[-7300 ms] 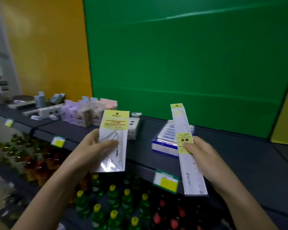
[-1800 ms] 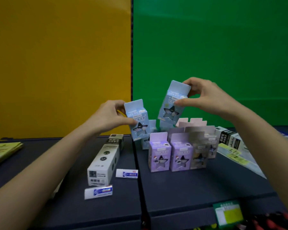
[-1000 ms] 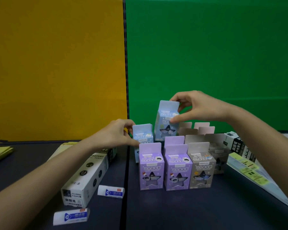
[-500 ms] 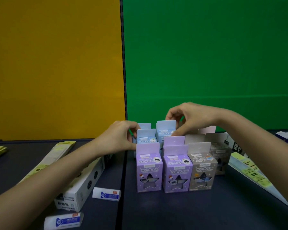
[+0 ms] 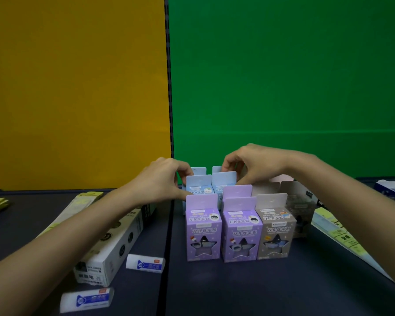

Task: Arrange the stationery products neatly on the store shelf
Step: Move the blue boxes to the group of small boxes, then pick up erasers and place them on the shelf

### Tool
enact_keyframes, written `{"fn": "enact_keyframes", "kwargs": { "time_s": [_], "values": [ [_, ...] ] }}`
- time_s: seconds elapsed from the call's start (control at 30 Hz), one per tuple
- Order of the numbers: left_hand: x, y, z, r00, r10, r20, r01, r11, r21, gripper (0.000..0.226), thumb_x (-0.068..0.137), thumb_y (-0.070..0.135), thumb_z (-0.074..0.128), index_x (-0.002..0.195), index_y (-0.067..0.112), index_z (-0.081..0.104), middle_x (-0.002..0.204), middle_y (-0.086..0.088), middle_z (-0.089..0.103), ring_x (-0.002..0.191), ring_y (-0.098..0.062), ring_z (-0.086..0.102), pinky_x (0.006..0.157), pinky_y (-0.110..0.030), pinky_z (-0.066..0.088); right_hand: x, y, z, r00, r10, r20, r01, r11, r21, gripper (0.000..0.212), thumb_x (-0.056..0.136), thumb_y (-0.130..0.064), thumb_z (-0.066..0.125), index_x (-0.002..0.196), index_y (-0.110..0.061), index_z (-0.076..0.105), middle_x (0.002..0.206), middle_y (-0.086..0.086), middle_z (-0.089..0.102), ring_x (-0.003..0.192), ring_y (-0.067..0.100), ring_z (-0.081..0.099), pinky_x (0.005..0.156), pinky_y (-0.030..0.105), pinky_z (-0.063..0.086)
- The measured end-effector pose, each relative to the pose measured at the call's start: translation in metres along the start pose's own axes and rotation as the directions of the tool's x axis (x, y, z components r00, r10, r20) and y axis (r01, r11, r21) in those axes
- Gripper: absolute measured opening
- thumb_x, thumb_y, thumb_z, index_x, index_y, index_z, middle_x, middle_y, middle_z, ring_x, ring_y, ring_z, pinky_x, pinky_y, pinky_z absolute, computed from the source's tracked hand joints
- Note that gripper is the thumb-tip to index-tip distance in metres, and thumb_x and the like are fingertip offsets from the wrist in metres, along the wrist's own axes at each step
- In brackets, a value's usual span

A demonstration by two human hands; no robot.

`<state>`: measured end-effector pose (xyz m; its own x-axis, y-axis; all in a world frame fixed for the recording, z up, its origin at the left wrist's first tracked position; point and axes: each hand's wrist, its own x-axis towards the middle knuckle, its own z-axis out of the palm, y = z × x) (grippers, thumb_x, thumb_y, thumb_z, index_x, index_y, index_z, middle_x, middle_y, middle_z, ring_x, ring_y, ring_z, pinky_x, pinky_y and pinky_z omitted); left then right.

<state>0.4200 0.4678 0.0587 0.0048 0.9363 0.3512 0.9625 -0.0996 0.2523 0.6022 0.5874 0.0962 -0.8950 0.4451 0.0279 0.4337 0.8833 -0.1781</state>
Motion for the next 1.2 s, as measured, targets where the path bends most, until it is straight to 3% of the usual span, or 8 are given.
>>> {"fn": "enact_keyframes", "kwargs": {
  "time_s": [0.13,0.27,0.37,0.47,0.6,0.8,1.0,1.2],
  "values": [
    [0.001,-0.002,0.001,0.999,0.021,-0.025,-0.018,0.994,0.107,0.035,0.068,0.041,0.074,0.095,0.021,0.062,0.082,0.012,0.055,0.062,0.002,0.043,0.057,-0.025,0.038,0.0,-0.001,0.0,1.0,0.005,-0.005,-0.005,1.0,0.01,0.029,0.076,-0.019,0.072,0.103,-0.016,0.064,0.095,-0.004,0.065,0.089,0.011,0.06,0.083,0.02,0.047],
    [0.0,-0.001,-0.005,0.997,0.017,-0.077,-0.008,0.993,0.115,0.045,0.068,0.053,0.068,0.1,0.022,0.063,0.084,0.011,0.057,0.064,0.001,0.045,0.06,-0.026,0.038,-0.006,-0.004,-0.004,0.993,0.014,-0.114,-0.005,0.997,0.08,0.026,0.076,-0.021,0.072,0.1,-0.014,0.065,0.089,-0.007,0.066,0.087,0.01,0.063,0.067,0.001,0.041],
    [-0.014,-0.002,-0.022,0.985,0.018,-0.17,-0.007,0.998,0.06,0.04,0.073,0.053,0.061,0.096,0.02,0.064,0.085,0.007,0.061,0.072,-0.012,0.057,0.062,-0.03,0.047,-0.016,-0.011,-0.013,0.96,0.01,-0.28,0.015,0.996,0.087,0.02,0.08,-0.016,0.069,0.099,-0.012,0.066,0.091,0.0,0.068,0.087,0.009,0.064,0.06,-0.002,0.036],
    [-0.041,-0.001,-0.042,0.969,0.021,-0.244,-0.016,1.0,0.024,0.028,0.078,0.043,0.058,0.094,0.021,0.065,0.085,0.008,0.063,0.076,-0.009,0.059,0.059,-0.022,0.045,-0.029,-0.031,-0.017,0.894,-0.045,-0.446,0.089,0.993,0.079,0.013,0.082,-0.013,0.065,0.095,-0.015,0.067,0.086,0.0,0.069,0.072,-0.01,0.059,0.06,-0.002,0.036],
    [-0.089,0.001,-0.062,0.955,0.001,-0.298,-0.018,0.998,-0.054,0.027,0.076,0.046,0.053,0.088,0.025,0.066,0.08,0.015,0.064,0.081,-0.007,0.058,0.064,-0.022,0.049,-0.044,-0.074,-0.009,0.827,-0.101,-0.554,0.174,0.981,0.081,0.011,0.084,-0.015,0.062,0.09,-0.02,0.069,0.084,-0.006,0.07,0.084,-0.001,0.059,0.067,0.007,0.042],
    [-0.154,-0.013,-0.061,0.987,0.037,-0.158,-0.047,0.997,-0.058,0.029,0.076,0.057,0.054,0.08,0.031,0.066,0.075,0.016,0.065,0.075,-0.003,0.061,0.06,-0.022,0.048,-0.052,-0.138,0.029,0.894,-0.181,-0.409,0.225,0.972,0.062,0.016,0.086,-0.021,0.059,0.098,-0.025,0.069,0.09,-0.015,0.068,0.078,-0.004,0.061,0.072,0.005,0.045],
    [-0.199,-0.031,-0.031,0.999,0.033,-0.017,-0.03,0.985,0.168,0.032,0.08,0.058,0.048,0.1,0.034,0.056,0.099,0.02,0.06,0.092,0.002,0.054,0.077,-0.023,0.046,-0.039,-0.167,0.096,0.955,-0.145,-0.26,0.138,0.989,-0.043,0.024,0.089,-0.024,0.051,0.11,-0.019,0.062,0.111,0.001,0.067,0.101,0.02,0.061,0.089,0.039,0.049],
    [-0.215,-0.043,-0.01,1.0,0.025,-0.001,-0.025,0.986,0.164,0.061,0.071,0.064,0.017,0.109,0.033,0.054,0.109,0.016,0.058,0.103,-0.005,0.053,0.079,-0.024,0.042,-0.024,-0.168,0.139,0.976,0.032,-0.215,-0.064,0.988,-0.141,0.025,0.092,-0.027,0.043,0.105,-0.011,0.056,0.11,0.009,0.058,0.106,0.033,0.056,0.084,0.044,0.048]
  ]
}}
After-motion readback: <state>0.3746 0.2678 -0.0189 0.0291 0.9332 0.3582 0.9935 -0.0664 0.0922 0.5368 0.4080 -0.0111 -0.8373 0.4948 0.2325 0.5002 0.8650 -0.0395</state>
